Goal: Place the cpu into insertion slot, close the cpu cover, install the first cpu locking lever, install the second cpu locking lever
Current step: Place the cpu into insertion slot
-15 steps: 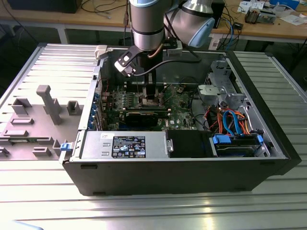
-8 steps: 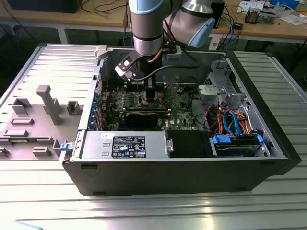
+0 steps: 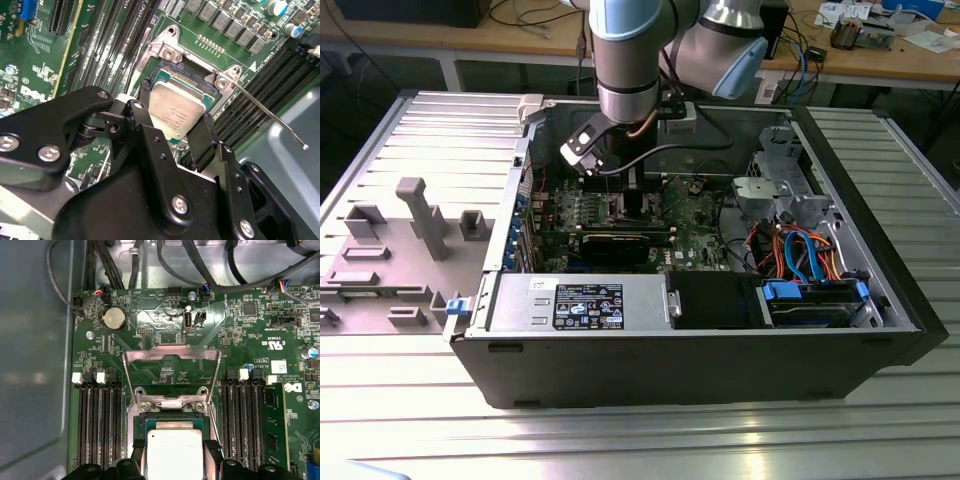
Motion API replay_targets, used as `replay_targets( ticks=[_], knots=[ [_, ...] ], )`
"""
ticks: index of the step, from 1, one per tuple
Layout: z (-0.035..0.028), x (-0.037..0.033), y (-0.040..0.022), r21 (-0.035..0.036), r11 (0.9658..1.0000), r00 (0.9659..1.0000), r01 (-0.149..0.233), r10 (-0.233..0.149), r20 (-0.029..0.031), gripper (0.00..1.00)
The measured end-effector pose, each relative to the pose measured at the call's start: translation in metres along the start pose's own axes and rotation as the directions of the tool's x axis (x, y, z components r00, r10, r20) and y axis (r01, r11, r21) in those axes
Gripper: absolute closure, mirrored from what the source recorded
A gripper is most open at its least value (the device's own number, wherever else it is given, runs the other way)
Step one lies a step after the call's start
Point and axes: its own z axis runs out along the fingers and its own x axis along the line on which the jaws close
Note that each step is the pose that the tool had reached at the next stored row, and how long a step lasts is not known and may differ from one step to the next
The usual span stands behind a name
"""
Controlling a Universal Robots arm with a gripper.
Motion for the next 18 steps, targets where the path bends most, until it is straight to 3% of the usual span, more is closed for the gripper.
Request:
replay_targets(
  ticks=[10,18],
  knots=[
    [0.0089,0.0000,-0.0008,0.0002,1.0000,1.0000,0.000,0.000,0.0005,0.45],
    [0.0101,0.0000,-0.0009,0.0000,1.0000,1.0000,0.000,0.000,0.0001,0.45]
  ],
)
